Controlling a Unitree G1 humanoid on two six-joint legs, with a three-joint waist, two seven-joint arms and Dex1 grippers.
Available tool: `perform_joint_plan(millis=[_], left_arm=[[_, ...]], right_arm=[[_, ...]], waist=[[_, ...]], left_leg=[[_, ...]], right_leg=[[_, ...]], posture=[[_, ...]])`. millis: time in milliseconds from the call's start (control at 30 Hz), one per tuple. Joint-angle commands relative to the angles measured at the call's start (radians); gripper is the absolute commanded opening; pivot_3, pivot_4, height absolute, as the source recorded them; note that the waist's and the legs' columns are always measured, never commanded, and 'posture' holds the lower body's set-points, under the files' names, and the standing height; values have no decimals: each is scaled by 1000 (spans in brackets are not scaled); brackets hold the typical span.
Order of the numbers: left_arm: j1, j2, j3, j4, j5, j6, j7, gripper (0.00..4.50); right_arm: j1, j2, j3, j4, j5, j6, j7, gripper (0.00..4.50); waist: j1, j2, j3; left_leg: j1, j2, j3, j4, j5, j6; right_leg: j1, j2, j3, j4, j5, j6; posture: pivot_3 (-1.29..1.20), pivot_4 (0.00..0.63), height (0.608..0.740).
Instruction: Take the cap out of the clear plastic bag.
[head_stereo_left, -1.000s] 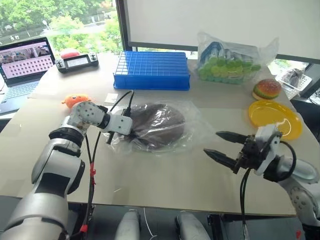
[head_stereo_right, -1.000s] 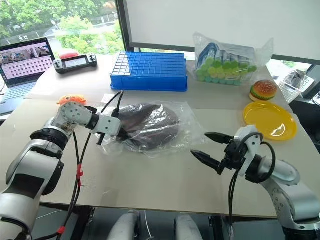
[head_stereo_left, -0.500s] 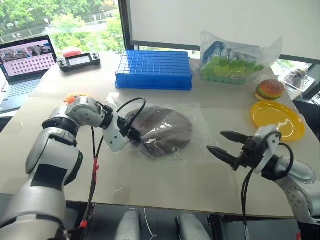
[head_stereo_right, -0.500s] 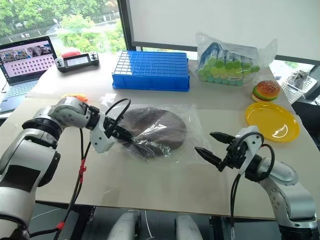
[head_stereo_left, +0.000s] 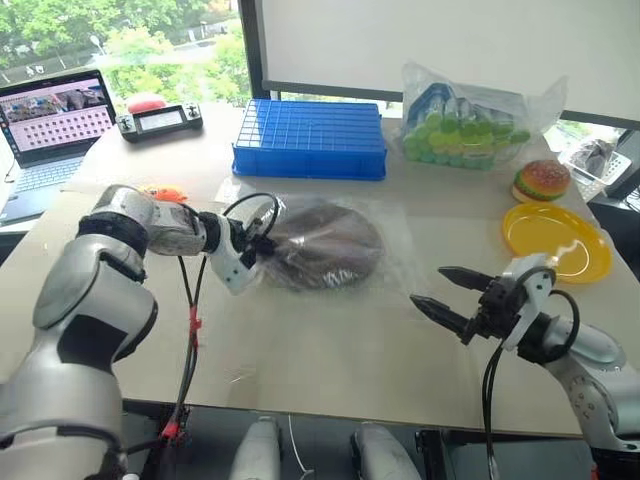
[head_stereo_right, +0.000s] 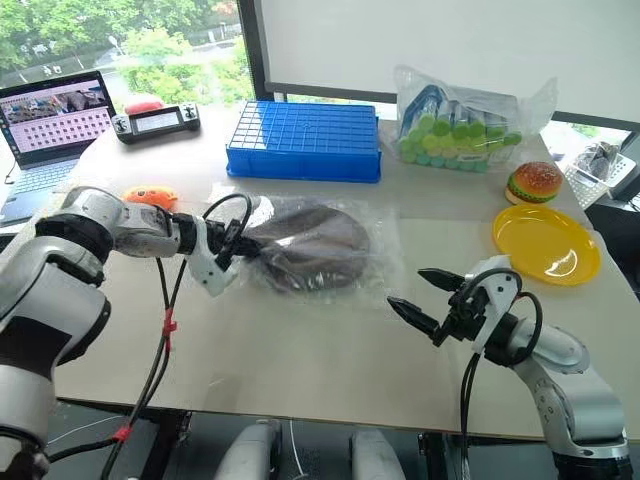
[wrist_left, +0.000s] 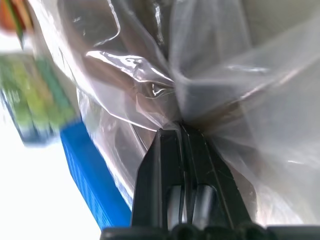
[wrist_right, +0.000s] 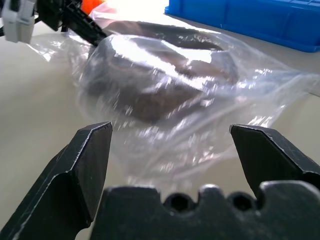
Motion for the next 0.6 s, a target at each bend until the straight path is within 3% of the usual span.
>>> perform_joint_plan(millis=[33, 167, 300, 500, 600], left_arm=[[33, -63, 329, 43, -434, 161, -575, 23], [70, -143, 596, -1, -780, 464, -1107, 23], [74, -162, 675, -54, -918, 784, -1408, 23], [67, -166, 693, -161, -1010, 1166, -1485, 23], [107, -150, 659, -269, -1056, 1227, -1537, 23]], right_arm=[[-22, 6, -8, -10, -2, -20, -4, 4500], [-44, 9, 13, 16, -17, -22, 0, 4500], [-62, 16, 29, 32, -23, -24, 3, 4500], [-71, 35, 50, 40, -32, -30, 4, 4500], [-71, 44, 52, 38, -35, -29, 3, 4500]], waist=[[0, 0, 0], [-6, 0, 0], [-13, 0, 0], [-17, 0, 0], [-16, 0, 0]], left_leg=[[-1, 0, 0, 0, 0, 0], [-2, 0, 0, 0, 0, 0], [-2, 0, -1, 0, 0, 0], [-2, 0, -2, 1, 0, 0], [-2, 0, -2, 1, 0, 0]], right_leg=[[-1, 0, 0, 1, 1, -2], [-2, 0, 0, 1, 4, -7], [-2, 0, -1, 2, 4, -7], [-2, 0, -1, 2, 4, -7], [-2, 0, -1, 2, 4, -7]], posture=[[0, 150, 729], [0, 150, 729], [0, 150, 729], [0, 150, 729], [0, 150, 729]])
